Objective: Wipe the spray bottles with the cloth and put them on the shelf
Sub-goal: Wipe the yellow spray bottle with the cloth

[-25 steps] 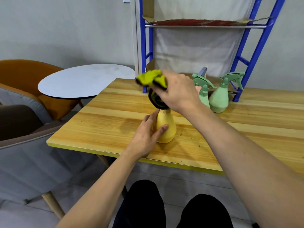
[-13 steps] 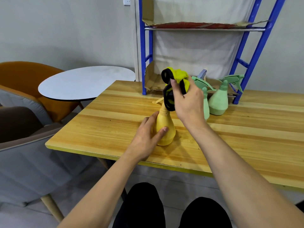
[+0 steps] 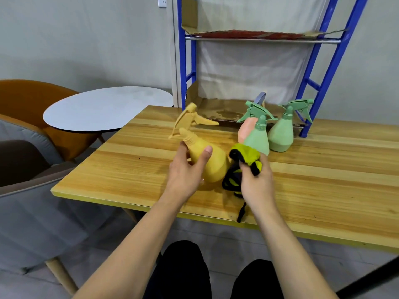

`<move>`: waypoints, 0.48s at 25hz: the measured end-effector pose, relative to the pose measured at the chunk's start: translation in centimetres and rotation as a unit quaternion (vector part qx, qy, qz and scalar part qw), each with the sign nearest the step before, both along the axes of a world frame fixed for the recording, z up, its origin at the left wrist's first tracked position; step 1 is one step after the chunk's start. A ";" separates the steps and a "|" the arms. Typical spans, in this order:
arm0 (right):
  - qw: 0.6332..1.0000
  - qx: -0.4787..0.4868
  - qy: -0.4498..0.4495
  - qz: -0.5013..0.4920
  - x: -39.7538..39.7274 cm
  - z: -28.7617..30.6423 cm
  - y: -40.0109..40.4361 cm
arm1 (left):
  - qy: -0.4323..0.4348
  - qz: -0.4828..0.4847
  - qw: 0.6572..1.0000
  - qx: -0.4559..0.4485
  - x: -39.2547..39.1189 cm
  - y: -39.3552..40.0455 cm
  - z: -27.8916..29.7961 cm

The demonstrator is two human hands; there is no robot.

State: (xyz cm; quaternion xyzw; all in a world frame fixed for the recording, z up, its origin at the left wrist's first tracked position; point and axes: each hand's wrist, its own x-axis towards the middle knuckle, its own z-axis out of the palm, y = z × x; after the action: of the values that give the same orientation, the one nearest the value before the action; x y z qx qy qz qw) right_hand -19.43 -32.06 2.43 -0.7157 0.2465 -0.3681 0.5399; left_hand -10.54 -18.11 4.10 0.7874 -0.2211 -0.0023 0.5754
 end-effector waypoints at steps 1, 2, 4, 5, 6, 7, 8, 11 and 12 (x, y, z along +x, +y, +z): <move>0.999 0.040 -0.007 0.020 0.3 -0.1 0.4 | 0.001 -0.002 0.999 -0.033 0.0 -0.2 0.5; 0.994 0.100 -0.017 0.030 0.8 0.0 0.5 | -0.009 -0.003 0.999 -0.049 0.1 -0.3 0.8; 0.972 0.229 -0.040 0.046 1.5 0.3 0.4 | -0.023 -0.003 0.997 -0.070 0.3 -0.2 1.0; 0.960 0.271 -0.041 0.057 1.6 0.4 0.4 | -0.027 -0.003 0.997 -0.073 0.5 -0.2 0.9; 0.955 0.287 -0.028 0.067 1.5 0.4 0.3 | -0.028 -0.003 0.997 -0.071 0.7 -0.1 0.7; 0.955 0.288 -0.010 0.075 1.5 0.2 0.2 | -0.030 -0.001 0.997 -0.064 0.8 -0.1 0.5; 0.956 0.281 0.007 0.082 1.3 -0.2 0.2 | -0.031 -0.001 0.998 -0.056 1.0 -0.1 0.3; 0.968 0.226 0.048 0.101 0.1 -0.5 0.3 | -0.049 0.004 0.998 -0.034 1.6 -0.3 0.3; 0.974 0.194 0.059 0.103 -0.3 -0.1 0.2 | -0.057 0.001 0.998 -0.023 1.9 -0.5 0.5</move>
State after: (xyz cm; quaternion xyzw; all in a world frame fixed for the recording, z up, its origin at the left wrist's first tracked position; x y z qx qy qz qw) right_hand -19.72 -31.83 2.28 -0.6395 0.2698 -0.2132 0.6876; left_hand -8.68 -18.56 4.58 0.7733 -0.2528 0.0483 0.5795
